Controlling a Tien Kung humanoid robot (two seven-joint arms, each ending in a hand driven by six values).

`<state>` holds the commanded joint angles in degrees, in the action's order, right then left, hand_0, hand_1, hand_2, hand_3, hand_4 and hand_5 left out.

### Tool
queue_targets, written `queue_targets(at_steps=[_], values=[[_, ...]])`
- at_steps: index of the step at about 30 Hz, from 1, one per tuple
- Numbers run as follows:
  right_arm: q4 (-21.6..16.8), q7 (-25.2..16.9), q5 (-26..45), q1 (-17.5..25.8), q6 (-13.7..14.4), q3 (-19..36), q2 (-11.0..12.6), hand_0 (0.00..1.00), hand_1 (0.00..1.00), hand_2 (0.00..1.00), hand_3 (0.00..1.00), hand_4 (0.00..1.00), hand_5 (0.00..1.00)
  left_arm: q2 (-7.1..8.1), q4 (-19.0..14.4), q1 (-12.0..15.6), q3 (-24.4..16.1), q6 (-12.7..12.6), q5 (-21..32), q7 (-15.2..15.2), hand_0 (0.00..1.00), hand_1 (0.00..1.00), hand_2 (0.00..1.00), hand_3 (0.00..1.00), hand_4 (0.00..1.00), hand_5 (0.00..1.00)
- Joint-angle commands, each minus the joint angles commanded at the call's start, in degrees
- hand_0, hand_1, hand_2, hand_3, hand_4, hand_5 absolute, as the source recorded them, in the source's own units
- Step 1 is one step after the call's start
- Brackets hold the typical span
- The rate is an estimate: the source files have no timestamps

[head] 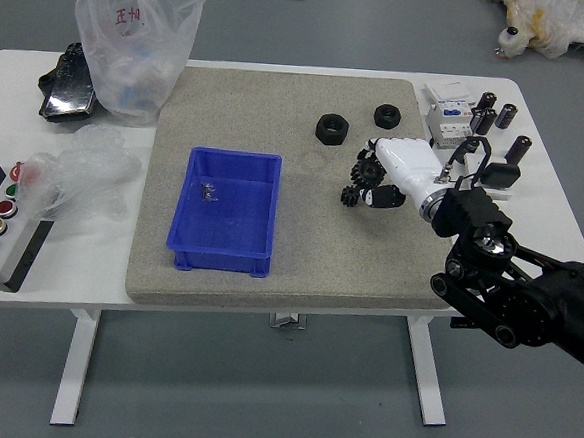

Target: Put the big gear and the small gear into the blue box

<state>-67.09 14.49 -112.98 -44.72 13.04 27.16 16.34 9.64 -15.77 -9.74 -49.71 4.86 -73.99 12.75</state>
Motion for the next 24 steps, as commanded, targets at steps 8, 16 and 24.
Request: queue_targets(at_steps=[8,16,24], values=[[-6.8,-0.4,-1.8,-2.9,-0.2,-6.5,-6.7,0.581,0.511,0.380,0.448,0.349,0.002,-0.09,-0.1,-0.1,-0.6,0.3,-0.9,0.2,0.665,0.593,0.558,0.652,0.727,0.364],[-4.7,0.7,-1.7,-3.8,-1.7,-10.7,-10.1,0.662,0.724,0.762,0.673,0.384,0.187,-0.05,-0.2,0.1,-1.3,0.5,-1.9,0.6,0.665,0.593,0.559,0.653,0.732,0.375],[-3.0,1.2,-0.9,-3.4,-2.1,-10.8,-10.3,0.715,0.806,0.859,0.784,0.589,0.235,-0.09,-0.2,0.0,-1.5,0.7,-2.2,0.7,0.666,0.593,0.558,0.654,0.733,0.376]])
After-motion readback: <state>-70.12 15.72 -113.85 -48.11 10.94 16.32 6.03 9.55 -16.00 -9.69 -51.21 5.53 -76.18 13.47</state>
